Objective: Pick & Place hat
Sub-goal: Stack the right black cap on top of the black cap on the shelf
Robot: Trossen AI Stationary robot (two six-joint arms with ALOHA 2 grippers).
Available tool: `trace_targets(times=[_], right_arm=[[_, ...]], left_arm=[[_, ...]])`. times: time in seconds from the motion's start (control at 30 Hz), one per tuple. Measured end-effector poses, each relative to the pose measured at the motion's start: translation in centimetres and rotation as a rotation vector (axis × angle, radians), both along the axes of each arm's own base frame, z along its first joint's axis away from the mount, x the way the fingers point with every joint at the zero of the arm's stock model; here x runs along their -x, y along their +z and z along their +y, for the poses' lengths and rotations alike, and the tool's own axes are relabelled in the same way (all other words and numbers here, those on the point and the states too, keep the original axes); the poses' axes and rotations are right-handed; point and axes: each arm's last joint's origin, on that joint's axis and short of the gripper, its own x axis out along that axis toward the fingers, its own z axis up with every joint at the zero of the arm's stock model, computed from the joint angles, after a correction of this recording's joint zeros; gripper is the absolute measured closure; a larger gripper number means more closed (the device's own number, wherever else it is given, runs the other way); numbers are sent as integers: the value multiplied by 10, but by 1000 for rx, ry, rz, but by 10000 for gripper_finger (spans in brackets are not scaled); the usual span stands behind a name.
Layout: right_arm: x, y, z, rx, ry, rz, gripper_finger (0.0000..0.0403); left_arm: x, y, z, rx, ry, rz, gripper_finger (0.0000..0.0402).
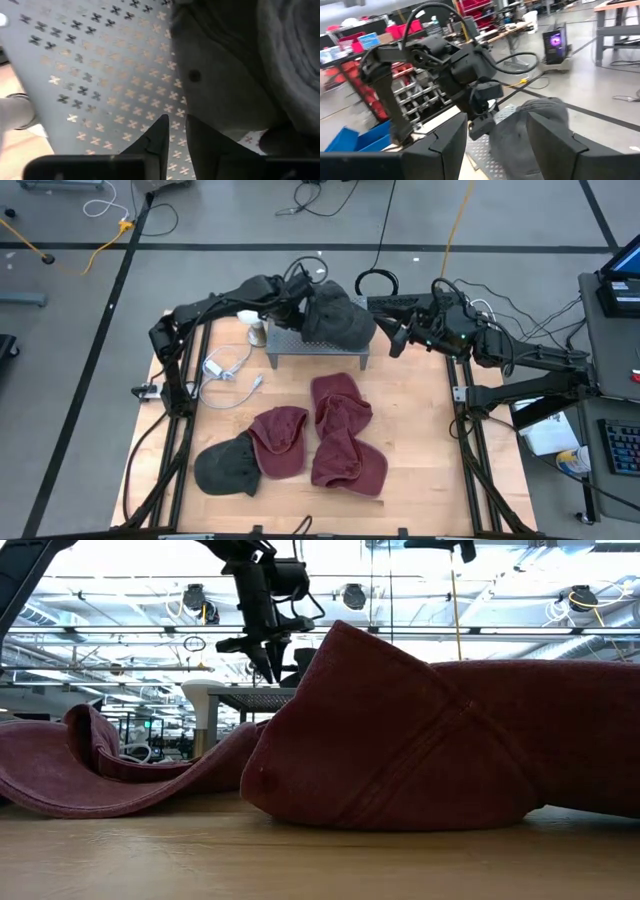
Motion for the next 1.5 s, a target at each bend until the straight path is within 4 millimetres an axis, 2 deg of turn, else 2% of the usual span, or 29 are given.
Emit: trace_targets(times=[0.43, 0.73, 1.0, 1.23, 1.5], right_arm=[[-1, 0, 1, 11, 47, 8, 206], [-1, 0, 2, 11, 50, 7, 206], [-1, 0, 2, 11, 50, 7, 206], [-1, 0, 2, 11, 50, 7, 206], [-1, 0, 2, 9, 77, 7, 206]], left_arm=[[-19, 0, -14, -29, -58, -89, 398], [-24, -6, -17, 2, -52, -94, 382], [-27, -5, -18, 25, -65, -129, 398], [-31, -2, -18, 15, -71, -177, 379], [-28, -1, -21, 57, -122, -175, 398]])
